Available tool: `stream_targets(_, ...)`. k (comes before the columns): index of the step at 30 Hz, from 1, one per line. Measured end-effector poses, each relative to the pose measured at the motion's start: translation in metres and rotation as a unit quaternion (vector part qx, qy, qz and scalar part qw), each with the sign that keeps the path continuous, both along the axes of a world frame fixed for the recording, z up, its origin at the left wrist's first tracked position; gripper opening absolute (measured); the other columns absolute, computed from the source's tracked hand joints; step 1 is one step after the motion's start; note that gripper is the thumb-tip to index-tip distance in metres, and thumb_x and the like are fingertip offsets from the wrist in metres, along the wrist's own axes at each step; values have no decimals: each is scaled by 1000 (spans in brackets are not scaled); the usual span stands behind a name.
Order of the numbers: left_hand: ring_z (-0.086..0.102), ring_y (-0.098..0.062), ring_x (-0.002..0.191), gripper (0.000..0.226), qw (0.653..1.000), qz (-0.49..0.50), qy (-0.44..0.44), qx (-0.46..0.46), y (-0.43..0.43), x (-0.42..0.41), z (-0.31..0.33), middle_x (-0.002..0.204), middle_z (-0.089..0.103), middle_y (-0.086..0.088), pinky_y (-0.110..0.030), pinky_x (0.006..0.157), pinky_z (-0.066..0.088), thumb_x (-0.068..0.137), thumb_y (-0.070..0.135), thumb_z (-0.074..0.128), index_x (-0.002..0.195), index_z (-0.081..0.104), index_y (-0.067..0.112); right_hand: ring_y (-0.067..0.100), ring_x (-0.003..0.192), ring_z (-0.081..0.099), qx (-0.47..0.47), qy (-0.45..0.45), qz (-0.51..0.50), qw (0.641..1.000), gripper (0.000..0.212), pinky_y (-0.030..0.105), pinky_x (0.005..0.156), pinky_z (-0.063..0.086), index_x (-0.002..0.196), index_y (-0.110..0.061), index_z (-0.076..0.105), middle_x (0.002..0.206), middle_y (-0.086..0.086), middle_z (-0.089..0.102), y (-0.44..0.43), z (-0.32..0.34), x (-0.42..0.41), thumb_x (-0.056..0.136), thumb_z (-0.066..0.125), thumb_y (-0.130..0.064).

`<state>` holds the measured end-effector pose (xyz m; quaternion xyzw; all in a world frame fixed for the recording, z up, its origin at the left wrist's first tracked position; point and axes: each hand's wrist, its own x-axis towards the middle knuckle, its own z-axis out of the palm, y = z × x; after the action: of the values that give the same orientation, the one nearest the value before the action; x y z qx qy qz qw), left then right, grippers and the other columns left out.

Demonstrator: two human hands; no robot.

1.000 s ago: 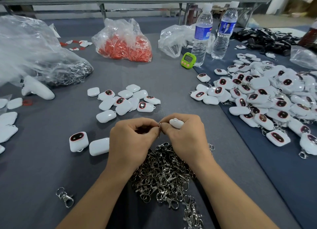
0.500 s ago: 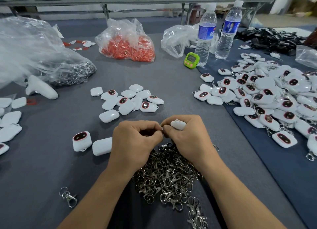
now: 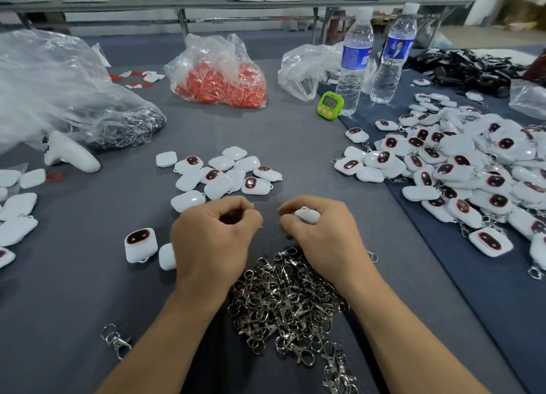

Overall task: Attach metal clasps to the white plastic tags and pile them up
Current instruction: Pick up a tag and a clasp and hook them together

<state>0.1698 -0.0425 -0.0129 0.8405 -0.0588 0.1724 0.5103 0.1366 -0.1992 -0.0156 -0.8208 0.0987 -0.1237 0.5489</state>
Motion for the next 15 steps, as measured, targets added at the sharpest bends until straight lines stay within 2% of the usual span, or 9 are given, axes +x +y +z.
stream_targets(2,58,-7,57,10,990,62,-35,125,6,3,-2,60,64,16,-22,54,39,72,40,66,69,69,31,8,61,58,-1,19,-15,1000,18,25,57,46,87,-35,60,75,-10,68,-2,-1,0,75,63,-22)
stream_targets(4,60,-14,63,8,970,72,-52,227,7,5,-6,65,66,13,-26,58,40,77,38,69,72,70,31,16,69,60,-6,28,-3,1000,19,33,60,46,82,-37,49,82,-5,71,-3,-1,1,71,54,-23)
stream_targets(5,62,-17,65,7,961,59,-54,264,5,4,-7,68,67,13,-28,59,40,78,37,71,74,71,31,17,72,61,-15,26,4,1000,19,33,61,47,81,-37,48,85,-4,72,-4,-1,1,72,53,-20)
stream_targets(7,63,-19,71,9,944,20,-47,326,0,2,-11,72,68,12,-28,58,33,78,42,71,78,72,33,7,68,59,-40,16,11,999,21,23,60,44,82,-34,55,83,-12,73,-6,-3,1,78,59,-14)
stream_targets(9,64,-20,74,12,938,-7,-44,343,-3,2,-12,74,68,11,-29,59,29,78,46,71,81,72,34,1,61,56,-65,13,18,998,22,16,56,41,86,-34,66,72,-20,69,-7,-4,1,81,65,-12)
stream_targets(11,63,-20,74,14,946,-30,-37,321,-1,5,-14,73,69,10,-31,60,35,77,46,69,82,72,33,2,60,57,-61,14,29,998,26,20,57,46,91,-41,69,69,-16,68,-8,-5,2,84,67,-16)
stream_targets(13,60,-17,73,19,952,-76,-22,296,1,7,-15,70,66,11,-32,62,42,75,47,63,80,72,31,8,62,60,-31,4,26,999,22,28,61,51,98,-43,66,73,-11,70,-8,-7,3,88,67,-23)
stream_targets(15,58,-14,72,17,952,-123,-8,279,2,8,-14,69,63,13,-33,65,44,74,46,63,80,72,31,11,59,57,-20,-1,17,1000,21,31,57,50,98,-42,57,70,-8,68,-8,-7,4,92,67,-25)
